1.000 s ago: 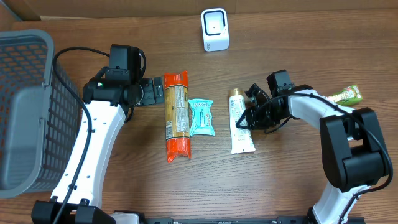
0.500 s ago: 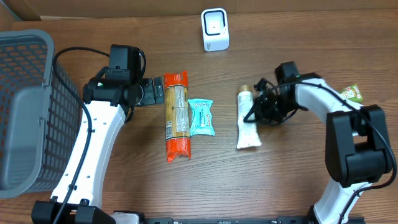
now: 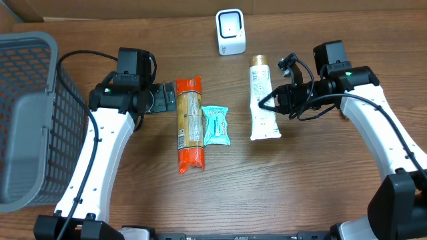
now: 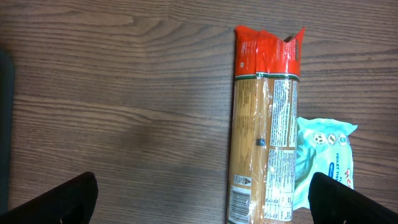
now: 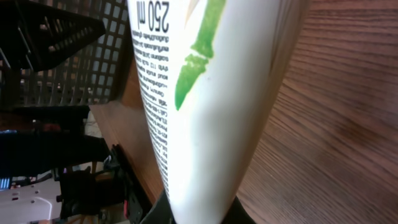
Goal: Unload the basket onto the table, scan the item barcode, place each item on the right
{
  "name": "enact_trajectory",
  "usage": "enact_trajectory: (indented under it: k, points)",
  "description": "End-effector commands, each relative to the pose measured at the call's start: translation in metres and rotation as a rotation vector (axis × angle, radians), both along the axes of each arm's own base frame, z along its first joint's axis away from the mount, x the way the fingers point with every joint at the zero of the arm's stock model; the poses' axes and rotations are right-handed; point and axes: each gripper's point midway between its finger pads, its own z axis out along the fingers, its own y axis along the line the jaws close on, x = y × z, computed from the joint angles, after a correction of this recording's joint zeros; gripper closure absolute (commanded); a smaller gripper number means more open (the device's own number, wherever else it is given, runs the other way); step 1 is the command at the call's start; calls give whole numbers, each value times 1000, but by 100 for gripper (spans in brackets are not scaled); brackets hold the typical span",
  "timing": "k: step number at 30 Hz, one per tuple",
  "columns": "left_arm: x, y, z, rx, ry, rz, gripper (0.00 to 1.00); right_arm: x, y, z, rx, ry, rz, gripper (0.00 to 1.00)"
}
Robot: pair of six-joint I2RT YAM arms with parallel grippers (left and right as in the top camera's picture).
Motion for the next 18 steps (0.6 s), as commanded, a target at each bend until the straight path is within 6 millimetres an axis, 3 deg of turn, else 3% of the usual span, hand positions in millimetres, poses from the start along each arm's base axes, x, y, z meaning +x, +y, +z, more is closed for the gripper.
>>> enact_trajectory:
  k: [1,10,13,17,18]
  points:
    - [1,1,1,18,-5,-18,0,-2,8,36,77,-93,40,96]
    - [1,1,1,18,-5,-18,0,8,3,36,20,-86,-21,96]
    - [1,1,1,18,-5,-18,0,34,-7,62,-68,-162,-120,97]
    - [1,1,1,18,-5,-18,1,72,-25,112,-200,-320,-308,97]
    - [1,1,1,18,-5,-18,1,88,-33,133,-271,-419,-377,97]
